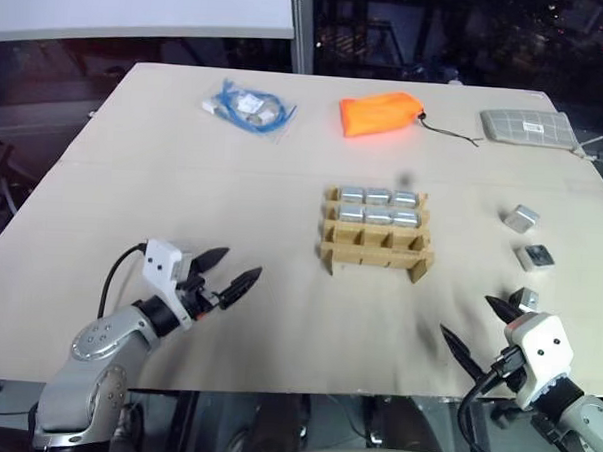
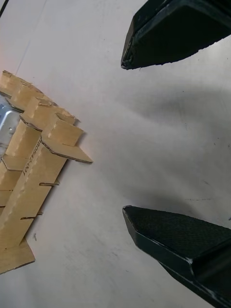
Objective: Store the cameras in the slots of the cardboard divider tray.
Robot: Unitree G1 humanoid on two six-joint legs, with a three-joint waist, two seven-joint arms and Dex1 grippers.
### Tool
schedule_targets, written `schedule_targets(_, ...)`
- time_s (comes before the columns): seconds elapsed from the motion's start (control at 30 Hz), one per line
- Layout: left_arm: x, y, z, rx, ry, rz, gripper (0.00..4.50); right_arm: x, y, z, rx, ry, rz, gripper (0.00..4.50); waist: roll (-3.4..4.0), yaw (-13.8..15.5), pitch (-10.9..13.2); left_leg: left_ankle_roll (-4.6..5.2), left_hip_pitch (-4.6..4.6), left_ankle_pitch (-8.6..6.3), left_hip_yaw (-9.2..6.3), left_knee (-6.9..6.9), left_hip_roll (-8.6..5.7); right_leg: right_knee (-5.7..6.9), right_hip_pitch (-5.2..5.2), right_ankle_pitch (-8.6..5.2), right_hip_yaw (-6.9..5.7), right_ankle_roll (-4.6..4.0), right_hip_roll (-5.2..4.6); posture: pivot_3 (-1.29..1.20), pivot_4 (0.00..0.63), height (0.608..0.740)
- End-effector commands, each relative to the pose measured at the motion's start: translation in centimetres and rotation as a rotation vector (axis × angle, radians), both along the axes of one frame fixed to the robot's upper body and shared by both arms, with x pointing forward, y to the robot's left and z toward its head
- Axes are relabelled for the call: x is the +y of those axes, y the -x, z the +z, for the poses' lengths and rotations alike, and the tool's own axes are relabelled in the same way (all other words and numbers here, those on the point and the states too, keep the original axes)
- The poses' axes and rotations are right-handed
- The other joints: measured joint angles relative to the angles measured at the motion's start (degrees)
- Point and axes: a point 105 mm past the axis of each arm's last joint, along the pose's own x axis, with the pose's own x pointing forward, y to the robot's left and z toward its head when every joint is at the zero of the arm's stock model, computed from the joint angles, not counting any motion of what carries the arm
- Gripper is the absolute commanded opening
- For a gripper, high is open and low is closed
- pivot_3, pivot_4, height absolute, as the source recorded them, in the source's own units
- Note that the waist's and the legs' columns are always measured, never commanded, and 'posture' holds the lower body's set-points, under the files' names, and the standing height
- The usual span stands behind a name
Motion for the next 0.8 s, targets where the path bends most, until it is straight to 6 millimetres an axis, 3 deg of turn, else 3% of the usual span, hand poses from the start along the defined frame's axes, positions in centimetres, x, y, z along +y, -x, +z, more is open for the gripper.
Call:
schedule_targets(0.03, -0.2, -0.4, 2.5, -0.089, 0.052, -0.001, 4.35, -0.4, -0.9, 1.9, -0.073, 0.019, -0.054, 4.5, 0.0, 0.0, 0.0, 0.0, 0.0, 0.0, 0.0, 0.0, 0.0, 0.0, 0.0, 0.0, 0.0, 0.0, 0.0, 0.0, 0.15, 0.74)
schedule_targets(0.17, -1.5, -1.8, 5.8, -0.189, 0.14, -0.066, 4.35, -1.9, -2.8, 4.7, -0.13, 0.012, -0.217, 4.5, -0.05, 0.15, -0.04, -0.01, -0.06, 0.01, -0.03, 0.1, -0.01, 0.1, -0.05, 0.01, -0.03, -0.01, -0.06, 0.0, 0.15, 0.74)
schedule_targets(0.3, -2.9, -2.4, 8.0, -0.234, 0.161, -0.171, 4.35, -3.8, -3.3, 4.9, -0.095, 0.027, -0.331, 4.5, -0.07, 0.37, -0.08, 0.02, -0.06, 0.02, -0.02, -0.03, -0.06, 0.01, -0.04, -0.03, -0.1, -0.07, 0.02, 0.0, 0.15, 0.74)
schedule_targets(0.43, -6.0, -0.9, 10.3, -0.248, 0.146, -0.468, 4.35, -7.3, -2.8, 4.0, 0.017, 0.042, -0.498, 4.5, -0.08, 0.45, -0.06, 0.26, -0.21, 0.16, 0.01, -0.11, -0.08, -0.04, -0.12, -0.03, -0.35, -0.06, 0.12, 0.0, 0.15, 0.74)
schedule_targets(0.57, -7.6, 1.1, 10.8, -0.208, 0.097, -0.692, 4.35, -8.3, -1.7, 2.7, 0.149, 0.012, -0.551, 4.5, -0.06, 0.14, -0.07, 0.26, -0.16, 0.16, 0.02, -0.11, -0.07, -0.02, -0.1, -0.04, -0.32, -0.04, 0.42, 0.0, 0.15, 0.74)
schedule_targets(0.8, -8.7, 3.0, 10.3, -0.159, 0.026, -0.877, 4.35, -7.0, -1.5, 1.3, 0.264, -0.076, -0.553, 4.5, -0.03, -0.2, -0.05, 0.27, -0.04, 0.16, 0.16, -0.11, -0.01, 0.0, -0.08, -0.05, -0.1, -0.03, 0.54, 0.0, 0.15, 0.74)
